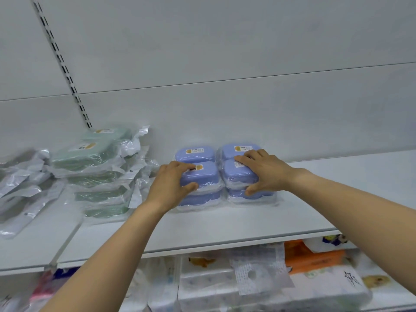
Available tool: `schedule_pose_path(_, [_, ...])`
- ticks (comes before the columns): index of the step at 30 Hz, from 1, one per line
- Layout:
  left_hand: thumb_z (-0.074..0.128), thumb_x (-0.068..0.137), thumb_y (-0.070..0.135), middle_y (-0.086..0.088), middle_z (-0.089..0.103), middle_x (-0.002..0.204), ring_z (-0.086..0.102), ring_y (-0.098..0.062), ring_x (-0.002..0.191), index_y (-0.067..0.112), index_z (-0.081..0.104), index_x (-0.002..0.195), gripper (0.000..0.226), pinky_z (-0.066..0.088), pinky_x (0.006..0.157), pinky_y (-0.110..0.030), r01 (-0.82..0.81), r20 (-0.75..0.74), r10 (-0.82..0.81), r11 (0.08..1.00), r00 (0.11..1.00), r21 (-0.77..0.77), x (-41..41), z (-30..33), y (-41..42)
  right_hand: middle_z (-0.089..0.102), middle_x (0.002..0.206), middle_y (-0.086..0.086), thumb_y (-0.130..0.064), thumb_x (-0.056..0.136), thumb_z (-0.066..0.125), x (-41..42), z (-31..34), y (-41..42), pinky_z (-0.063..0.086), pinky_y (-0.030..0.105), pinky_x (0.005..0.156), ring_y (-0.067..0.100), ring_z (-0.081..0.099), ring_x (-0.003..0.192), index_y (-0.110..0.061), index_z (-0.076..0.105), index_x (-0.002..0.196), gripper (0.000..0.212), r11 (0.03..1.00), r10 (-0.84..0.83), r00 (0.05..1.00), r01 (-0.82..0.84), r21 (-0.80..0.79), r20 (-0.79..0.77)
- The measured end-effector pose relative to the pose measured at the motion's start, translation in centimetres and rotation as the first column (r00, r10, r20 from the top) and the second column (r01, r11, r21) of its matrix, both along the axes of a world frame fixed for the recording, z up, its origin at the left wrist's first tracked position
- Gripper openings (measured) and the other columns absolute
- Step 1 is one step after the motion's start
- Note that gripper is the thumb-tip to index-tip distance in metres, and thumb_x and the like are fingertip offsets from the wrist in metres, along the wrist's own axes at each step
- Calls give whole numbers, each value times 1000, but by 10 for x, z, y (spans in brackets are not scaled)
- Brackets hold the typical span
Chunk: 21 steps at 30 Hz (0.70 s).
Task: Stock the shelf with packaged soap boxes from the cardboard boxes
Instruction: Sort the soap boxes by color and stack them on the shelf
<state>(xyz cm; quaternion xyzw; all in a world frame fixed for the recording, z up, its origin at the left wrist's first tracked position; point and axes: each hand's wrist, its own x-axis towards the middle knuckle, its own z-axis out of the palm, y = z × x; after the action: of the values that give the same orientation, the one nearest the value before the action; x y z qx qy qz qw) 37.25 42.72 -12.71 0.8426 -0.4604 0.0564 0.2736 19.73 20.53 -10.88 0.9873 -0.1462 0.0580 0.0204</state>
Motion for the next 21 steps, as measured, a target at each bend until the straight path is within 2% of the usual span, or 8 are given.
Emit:
schedule_pose_path(4, [64,87,52,4,48,141,37,-23,131,31,47,138,58,37,103,-34,-40,121,17,981,993,191,-13,15,0,8,160,-4,-67,73,65,-5,4,6,16,50,115,22,10,145,-31,11,153,103,998,-52,998,51,-45,-42])
schedule_pose_path(6, [58,87,61,2,46,142,34,-23,134,27,42,142,67,34,106,-34,-78,202,38,978,979,192,-31,22,0,6,161,-4,-68,80,57,-16,7,16,12,50,117,21,8,147,-31,9,154,95,998,-57,998,58,-40,33])
schedule_pose_path(7, [54,86,65,0,48,140,37,-24,132,24,43,142,70,34,105,-35,-74,244,37,987,969,142,-43,23,2,11,161,-3,-65,84,55,-26,8,22,15,48,117,22,12,146,-29,14,153,88,998,-41,993,46,-37,113])
schedule_pose_path(9, [44,82,68,-3,57,130,48,-27,124,20,51,135,72,38,100,-38,-39,334,28,999,942,27,-75,20,10,31,155,3,-54,88,59,-54,5,36,27,45,113,26,28,141,-23,36,147,70,1000,27,951,-22,-21,308])
schedule_pose_path(12, [46,86,59,-2,63,119,58,-25,110,19,58,127,58,46,90,-39,10,411,33,995,911,-102,-131,-1,25,55,133,6,-44,86,60,-106,-13,54,45,42,92,27,50,121,-18,59,127,48,995,97,862,-81,-54,497])
schedule_pose_path(15, [49,87,54,0,65,116,58,-23,108,19,59,127,54,47,87,-38,40,349,16,988,937,-151,-184,-30,38,61,122,3,-46,84,49,-156,-35,65,50,38,79,25,57,108,-19,63,120,46,995,99,867,-86,-48,488])
schedule_pose_path(17, [49,88,54,0,63,119,57,-21,109,20,56,130,55,49,86,-38,60,264,-25,990,964,-124,-219,-58,44,62,118,2,-43,84,50,-193,-55,69,51,37,75,25,59,104,-18,64,118,44,995,92,884,-100,-6,459])
schedule_pose_path(21, [53,89,53,2,60,128,56,-16,116,22,51,135,56,50,89,-34,95,1,-95,995,995,-27,-289,-130,53,61,116,1,-37,87,54,-267,-128,71,55,38,70,24,60,103,-16,62,121,40,981,36,934,-101,165,357])
